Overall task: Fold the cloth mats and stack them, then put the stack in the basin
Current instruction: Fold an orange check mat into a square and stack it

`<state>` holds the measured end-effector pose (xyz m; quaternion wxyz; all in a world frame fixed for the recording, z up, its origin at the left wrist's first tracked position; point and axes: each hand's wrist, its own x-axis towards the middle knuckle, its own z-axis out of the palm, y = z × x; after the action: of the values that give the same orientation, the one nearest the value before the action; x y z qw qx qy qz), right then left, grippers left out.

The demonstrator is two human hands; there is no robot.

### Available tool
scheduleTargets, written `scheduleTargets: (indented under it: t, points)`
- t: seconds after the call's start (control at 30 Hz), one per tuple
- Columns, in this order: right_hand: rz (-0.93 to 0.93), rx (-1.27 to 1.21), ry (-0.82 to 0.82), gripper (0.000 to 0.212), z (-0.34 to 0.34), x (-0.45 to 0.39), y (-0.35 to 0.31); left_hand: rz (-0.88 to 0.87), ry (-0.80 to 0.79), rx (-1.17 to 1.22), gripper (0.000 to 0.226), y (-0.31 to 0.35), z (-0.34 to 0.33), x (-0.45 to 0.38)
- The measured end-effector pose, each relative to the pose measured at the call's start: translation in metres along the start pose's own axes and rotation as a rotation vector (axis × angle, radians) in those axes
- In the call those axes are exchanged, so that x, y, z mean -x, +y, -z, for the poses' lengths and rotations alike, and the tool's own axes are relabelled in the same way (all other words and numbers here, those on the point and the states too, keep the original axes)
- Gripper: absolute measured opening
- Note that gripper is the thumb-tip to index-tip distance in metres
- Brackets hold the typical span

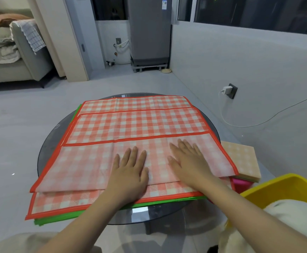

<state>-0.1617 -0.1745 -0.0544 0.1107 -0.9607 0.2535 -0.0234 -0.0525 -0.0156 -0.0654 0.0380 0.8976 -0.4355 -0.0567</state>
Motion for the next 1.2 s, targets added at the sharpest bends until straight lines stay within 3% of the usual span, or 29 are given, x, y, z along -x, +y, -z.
scheduleTargets:
  t: [0.37, 0.73, 0.9, 1.2]
  points:
    - [0.114, 0.065, -0.065, 0.055, -0.024, -0.023, -0.041, -0.043, 0.05, 0.012, 0.055, -0.032, -0.003, 0.001]
    - [0.105, 0.109, -0.069, 0.056, -0.022, -0.021, -0.041, 0.183, 0.074, 0.001, 0.078, -0.146, 0.005, 0.039]
    - [0.107, 0.093, -0.078, 0.055, -0.02, -0.02, -0.043, 0.206, 0.043, -0.004, 0.056, -0.146, 0.007, 0.039]
    - [0.156, 0.002, -0.087, 0.051, 0.002, -0.039, -0.042, 0.161, 0.045, 0.059, 0.052, -0.113, 0.033, 0.011]
